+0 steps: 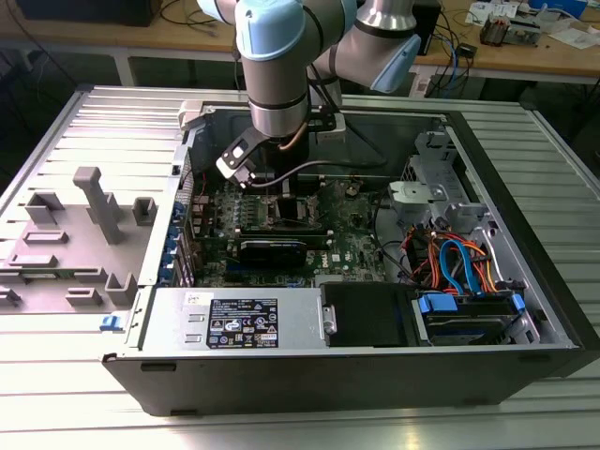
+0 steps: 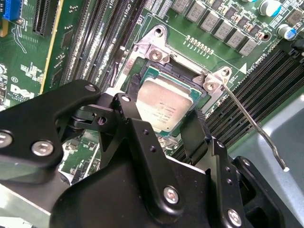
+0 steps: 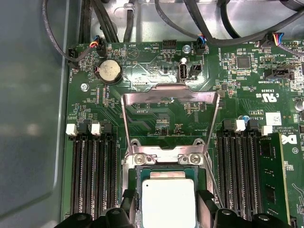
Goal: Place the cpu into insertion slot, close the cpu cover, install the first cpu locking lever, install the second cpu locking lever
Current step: 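Place the cpu into insertion slot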
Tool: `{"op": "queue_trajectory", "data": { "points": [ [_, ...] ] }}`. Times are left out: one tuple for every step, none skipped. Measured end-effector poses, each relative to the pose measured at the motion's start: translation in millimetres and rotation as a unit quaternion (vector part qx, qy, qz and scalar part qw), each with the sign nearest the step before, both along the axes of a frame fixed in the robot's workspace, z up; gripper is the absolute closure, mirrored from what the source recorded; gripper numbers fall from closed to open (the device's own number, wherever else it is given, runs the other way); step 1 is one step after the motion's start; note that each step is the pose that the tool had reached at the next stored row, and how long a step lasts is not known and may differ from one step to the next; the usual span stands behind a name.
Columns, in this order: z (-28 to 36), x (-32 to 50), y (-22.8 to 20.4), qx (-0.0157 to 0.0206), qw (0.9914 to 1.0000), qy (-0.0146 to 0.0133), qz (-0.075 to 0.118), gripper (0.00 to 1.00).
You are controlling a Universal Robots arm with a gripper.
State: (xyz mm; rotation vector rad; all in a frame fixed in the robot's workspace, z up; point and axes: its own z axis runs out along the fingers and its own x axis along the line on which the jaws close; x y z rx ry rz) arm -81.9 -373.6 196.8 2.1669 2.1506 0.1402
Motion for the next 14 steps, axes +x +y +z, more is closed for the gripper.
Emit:
{"op": "queue_trajectory", "data": {
  "points": [
    [0.1, 0.0, -0.1, -0.0002, 1.0, 0.0, 0.0, 0.38],
    [0.2, -0.1, -0.2, -0.0006, 1.0, 0.0002, 0.0, 0.4],
    [0.2, -0.1, -0.1, -0.0003, 1.0, 0.0001, 0.0, 0.4],
    [0.2, 0.0, -0.1, -0.0002, 1.0, 0.0001, 0.0, 0.45],
    [0.1, 0.0, -0.1, -0.0001, 1.0, 0.0001, 0.0, 0.45],
    [0.0, 0.0, 0.0, -0.0001, 1.0, 0.0, 0.0, 0.45],
    [0.0, 0.0, 0.0, -0.0001, 1.0, 0.0, 0.0, 0.45],
    [0.0, 0.0, 0.0, 0.0, 1.0, 0.0, 0.0, 0.45],
    [0.2, 0.0, 0.0, -0.0001, 1.0, 0.0, 0.0, 0.45],
    [0.3, 0.1, 0.1, 0.0, 1.0, -0.0001, 0.0, 0.45],
    [0.5, 0.1, 0.1, -0.0001, 1.0, -0.0002, 0.0, 0.45],
    [0.7, 0.2, 0.1, -0.0005, 1.0, -0.0002, 0.0, 0.45],
    [1.0, 0.2, 0.1, -0.0008, 1.0, -0.0001, 0.0, 0.45],
    [1.2, 0.2, 0.1, -0.0012, 1.0, -0.0002, 0.0, 0.45]
  ]
}}
